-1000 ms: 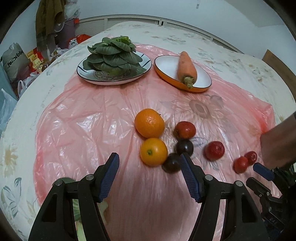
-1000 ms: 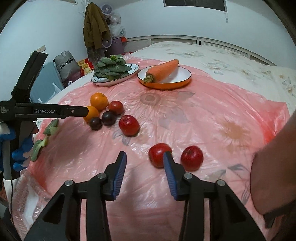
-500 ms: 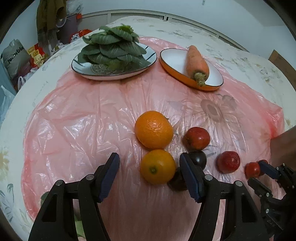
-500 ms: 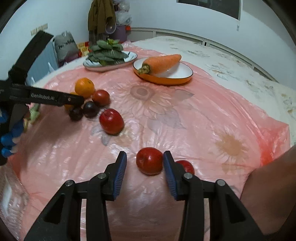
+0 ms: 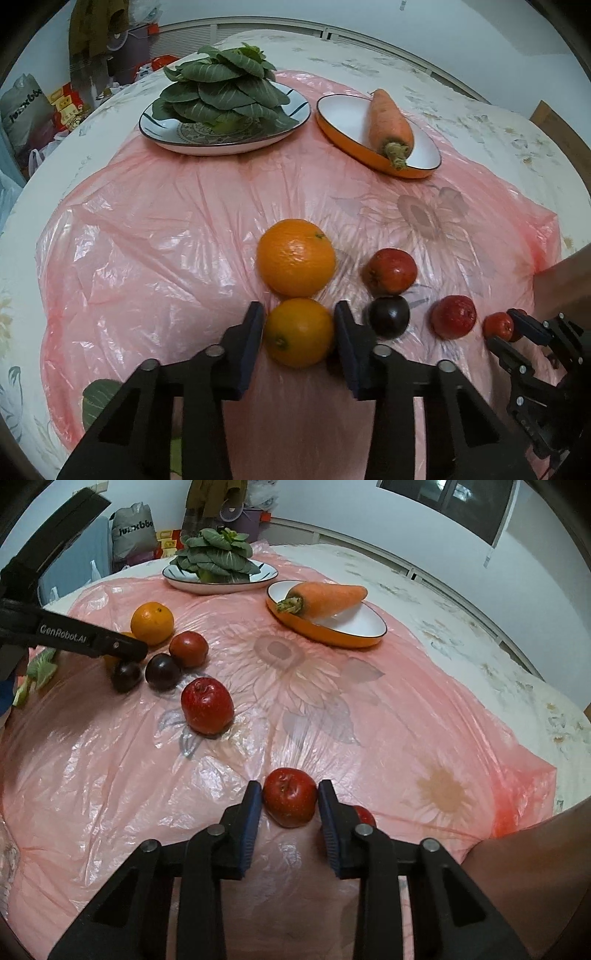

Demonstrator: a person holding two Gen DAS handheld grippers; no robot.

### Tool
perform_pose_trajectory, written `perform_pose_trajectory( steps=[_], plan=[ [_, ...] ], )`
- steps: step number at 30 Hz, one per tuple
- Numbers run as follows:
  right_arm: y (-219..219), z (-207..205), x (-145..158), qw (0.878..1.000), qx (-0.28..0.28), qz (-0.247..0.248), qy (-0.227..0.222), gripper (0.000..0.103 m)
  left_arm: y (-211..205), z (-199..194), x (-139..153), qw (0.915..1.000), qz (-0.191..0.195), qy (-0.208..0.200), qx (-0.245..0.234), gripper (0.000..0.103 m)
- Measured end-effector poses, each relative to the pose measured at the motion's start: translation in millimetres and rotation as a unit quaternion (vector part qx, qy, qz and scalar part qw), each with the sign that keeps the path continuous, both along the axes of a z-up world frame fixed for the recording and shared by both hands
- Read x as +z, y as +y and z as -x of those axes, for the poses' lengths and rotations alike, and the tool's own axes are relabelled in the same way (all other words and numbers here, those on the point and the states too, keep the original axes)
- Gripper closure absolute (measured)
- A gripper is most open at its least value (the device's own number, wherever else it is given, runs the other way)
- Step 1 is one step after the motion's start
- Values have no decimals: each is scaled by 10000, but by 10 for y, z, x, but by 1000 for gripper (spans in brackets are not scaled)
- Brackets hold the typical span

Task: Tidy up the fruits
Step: 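Grasp an orange with the left tool while the right tool grasps a red apple, then carry the orange and apple to the green tray and release both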

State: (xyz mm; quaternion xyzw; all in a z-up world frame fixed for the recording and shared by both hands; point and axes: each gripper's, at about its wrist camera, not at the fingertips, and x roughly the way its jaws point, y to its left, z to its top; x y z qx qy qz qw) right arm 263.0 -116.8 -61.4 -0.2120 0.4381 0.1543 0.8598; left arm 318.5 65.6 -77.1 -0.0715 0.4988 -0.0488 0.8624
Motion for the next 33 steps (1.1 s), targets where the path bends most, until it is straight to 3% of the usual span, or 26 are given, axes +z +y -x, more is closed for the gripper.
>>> perform_pose_trajectory(
  steps=[20,33],
  plan=[
    [77,311,384,9983,121,-555,-141,77,144,186,256,9995,54,-313,-7,71],
    [31,729,409,9967,13,-816,-21,77,335,566,253,9995,164,-272,32,71]
  ],
)
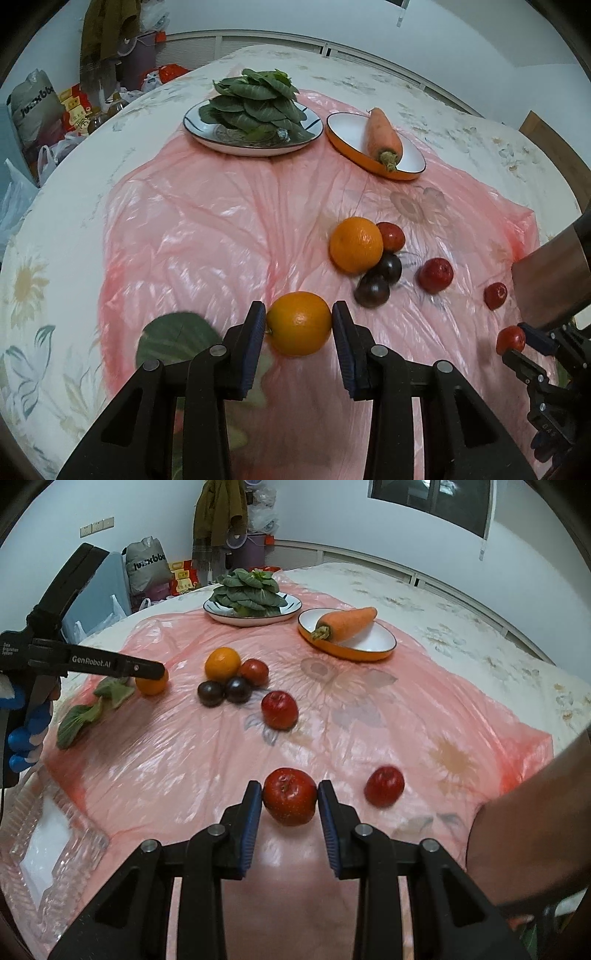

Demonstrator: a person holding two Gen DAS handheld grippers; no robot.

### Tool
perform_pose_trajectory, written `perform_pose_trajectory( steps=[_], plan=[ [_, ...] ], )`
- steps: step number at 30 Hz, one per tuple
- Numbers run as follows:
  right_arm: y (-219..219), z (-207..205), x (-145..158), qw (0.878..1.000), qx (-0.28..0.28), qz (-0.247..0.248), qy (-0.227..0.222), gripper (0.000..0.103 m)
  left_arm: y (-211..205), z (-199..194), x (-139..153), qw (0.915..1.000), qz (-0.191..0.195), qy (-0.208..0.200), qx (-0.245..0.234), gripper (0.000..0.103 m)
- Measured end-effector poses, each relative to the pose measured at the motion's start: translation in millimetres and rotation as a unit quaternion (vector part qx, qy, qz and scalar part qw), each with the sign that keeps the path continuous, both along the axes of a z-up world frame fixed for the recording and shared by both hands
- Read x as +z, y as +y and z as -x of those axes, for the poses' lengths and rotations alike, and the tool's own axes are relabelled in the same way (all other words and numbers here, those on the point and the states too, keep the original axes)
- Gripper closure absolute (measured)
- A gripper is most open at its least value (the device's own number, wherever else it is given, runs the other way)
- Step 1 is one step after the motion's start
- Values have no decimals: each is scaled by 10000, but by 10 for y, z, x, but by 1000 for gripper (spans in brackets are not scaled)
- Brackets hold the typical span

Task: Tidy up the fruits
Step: 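Carry the orange and apple to the green tray and release both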

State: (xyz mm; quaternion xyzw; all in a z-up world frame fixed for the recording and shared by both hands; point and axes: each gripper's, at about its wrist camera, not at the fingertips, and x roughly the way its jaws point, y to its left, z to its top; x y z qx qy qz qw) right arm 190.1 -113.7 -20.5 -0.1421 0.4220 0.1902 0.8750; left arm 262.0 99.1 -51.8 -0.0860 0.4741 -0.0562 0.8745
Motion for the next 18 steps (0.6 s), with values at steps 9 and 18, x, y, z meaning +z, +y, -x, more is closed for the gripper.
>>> perform_pose_trajectory(
  steps=[9,18],
  plan=[
    [-259,516,79,9990,-333,-297,85,77,6,380,170,9999,73,-90,-41,71],
    [-717,1107,253,9954,-791,-545,27,77,-290,762,354,9993,170,-171,-294,71]
  ],
)
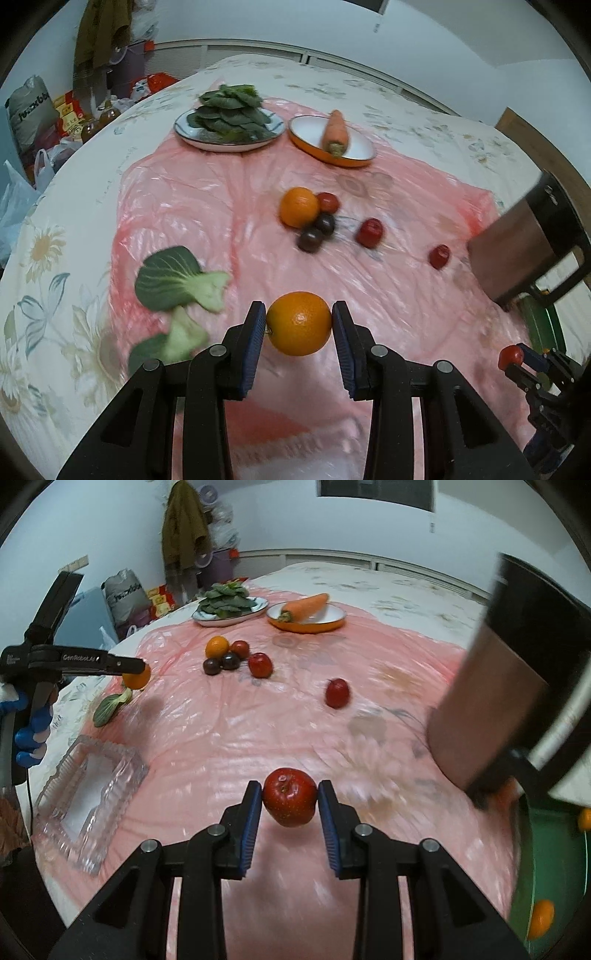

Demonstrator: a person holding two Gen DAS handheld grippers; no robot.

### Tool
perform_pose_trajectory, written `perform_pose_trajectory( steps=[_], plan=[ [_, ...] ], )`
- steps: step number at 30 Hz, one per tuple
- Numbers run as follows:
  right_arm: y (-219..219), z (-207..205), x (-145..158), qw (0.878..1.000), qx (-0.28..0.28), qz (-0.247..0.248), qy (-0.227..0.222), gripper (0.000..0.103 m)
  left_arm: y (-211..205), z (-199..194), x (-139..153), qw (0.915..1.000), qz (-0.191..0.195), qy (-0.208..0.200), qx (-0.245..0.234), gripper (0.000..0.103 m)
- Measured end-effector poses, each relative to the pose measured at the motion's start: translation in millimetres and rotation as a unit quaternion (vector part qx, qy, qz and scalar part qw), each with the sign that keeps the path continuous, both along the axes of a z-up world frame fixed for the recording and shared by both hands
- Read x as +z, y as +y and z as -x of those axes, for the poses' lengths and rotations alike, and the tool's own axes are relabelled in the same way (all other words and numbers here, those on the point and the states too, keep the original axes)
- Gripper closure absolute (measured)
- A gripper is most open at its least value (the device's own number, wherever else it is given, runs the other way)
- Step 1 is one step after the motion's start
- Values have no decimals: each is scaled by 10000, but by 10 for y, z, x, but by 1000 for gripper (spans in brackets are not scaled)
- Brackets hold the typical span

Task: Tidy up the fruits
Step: 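Carry the orange and apple to the green tray and release both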

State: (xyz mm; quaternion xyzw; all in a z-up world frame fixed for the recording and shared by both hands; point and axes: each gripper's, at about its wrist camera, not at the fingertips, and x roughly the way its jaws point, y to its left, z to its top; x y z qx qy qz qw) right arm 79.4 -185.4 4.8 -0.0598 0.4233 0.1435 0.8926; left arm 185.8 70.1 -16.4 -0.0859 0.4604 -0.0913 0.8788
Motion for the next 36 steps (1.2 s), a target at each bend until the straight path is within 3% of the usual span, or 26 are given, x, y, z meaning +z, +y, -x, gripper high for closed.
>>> perform_pose_trajectory(
  steps=[9,18,29,36],
  plan=[
    [-635,440,159,9981,-585,-76,-148,77,-639,375,209,9982,80,-113,-585,71],
    [-1490,810,306,9893,-1390,-148,-413,77,-1557,631,368,9904,218,-143,-1360,71],
    [-2496,1293,250,9710,-2328,-220,-505,77,-2853,867,417,9701,205,-57,-2419,71],
    [-2995,1391,151,9601,-2737,-217,-539,77,-3663,935,407,9546,74,-48,-2977,71]
  ],
)
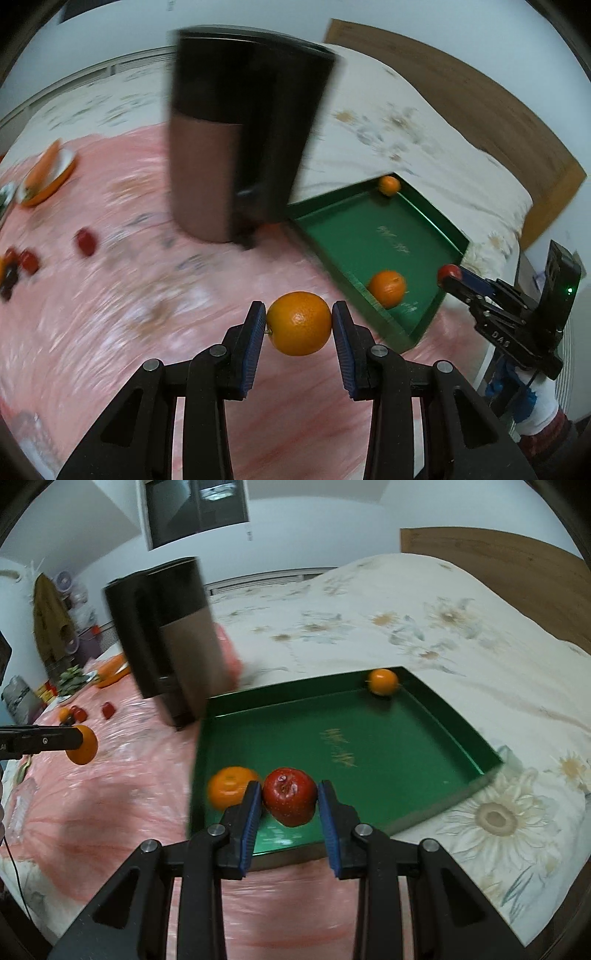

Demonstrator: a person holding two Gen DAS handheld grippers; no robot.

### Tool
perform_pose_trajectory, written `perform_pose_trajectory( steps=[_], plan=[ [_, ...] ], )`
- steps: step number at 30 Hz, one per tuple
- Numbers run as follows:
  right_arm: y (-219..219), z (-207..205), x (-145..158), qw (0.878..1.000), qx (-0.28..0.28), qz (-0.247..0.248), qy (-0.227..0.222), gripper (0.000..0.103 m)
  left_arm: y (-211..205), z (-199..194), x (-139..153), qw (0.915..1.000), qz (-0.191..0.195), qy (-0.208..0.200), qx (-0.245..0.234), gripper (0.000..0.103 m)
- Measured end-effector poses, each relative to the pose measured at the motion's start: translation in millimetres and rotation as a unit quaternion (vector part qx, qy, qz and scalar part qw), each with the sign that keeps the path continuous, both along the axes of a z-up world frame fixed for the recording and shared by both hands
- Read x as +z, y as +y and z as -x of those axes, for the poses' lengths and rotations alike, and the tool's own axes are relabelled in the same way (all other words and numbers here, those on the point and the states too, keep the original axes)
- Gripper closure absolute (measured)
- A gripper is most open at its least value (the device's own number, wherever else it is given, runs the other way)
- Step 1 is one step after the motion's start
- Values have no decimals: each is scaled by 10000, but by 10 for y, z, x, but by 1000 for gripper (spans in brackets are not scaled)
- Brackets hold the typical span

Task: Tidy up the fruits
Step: 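Carry the orange and apple to the green tray and release both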

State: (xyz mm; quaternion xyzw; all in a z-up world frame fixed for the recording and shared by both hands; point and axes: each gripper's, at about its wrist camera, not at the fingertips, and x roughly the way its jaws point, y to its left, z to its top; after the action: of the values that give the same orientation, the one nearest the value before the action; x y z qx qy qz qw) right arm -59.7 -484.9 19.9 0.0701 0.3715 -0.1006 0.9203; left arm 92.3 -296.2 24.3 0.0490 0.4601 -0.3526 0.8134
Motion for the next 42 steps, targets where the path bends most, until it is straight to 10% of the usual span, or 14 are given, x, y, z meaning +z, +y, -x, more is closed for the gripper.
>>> perform_pose_trajectory(
  steps=[14,32,34,42],
  plan=[
    [-516,-224,-207,9996,-178,146,162,77,-1522,-279,-371,9959,-620,-99,-648,71],
    [-610,-325,-396,9981,-366,262,418,74,-1742,-305,-570,9929,-876,-302,-745,55],
    [-601,-302,-379,9978,-441,304,402,15,-1727,-270,-515,9925,-863,-401,-772,48],
    [-491,-208,-211,9975,-462,432,312,10,-1510,-124,-288,9931,-644,-572,-794,45]
  ],
)
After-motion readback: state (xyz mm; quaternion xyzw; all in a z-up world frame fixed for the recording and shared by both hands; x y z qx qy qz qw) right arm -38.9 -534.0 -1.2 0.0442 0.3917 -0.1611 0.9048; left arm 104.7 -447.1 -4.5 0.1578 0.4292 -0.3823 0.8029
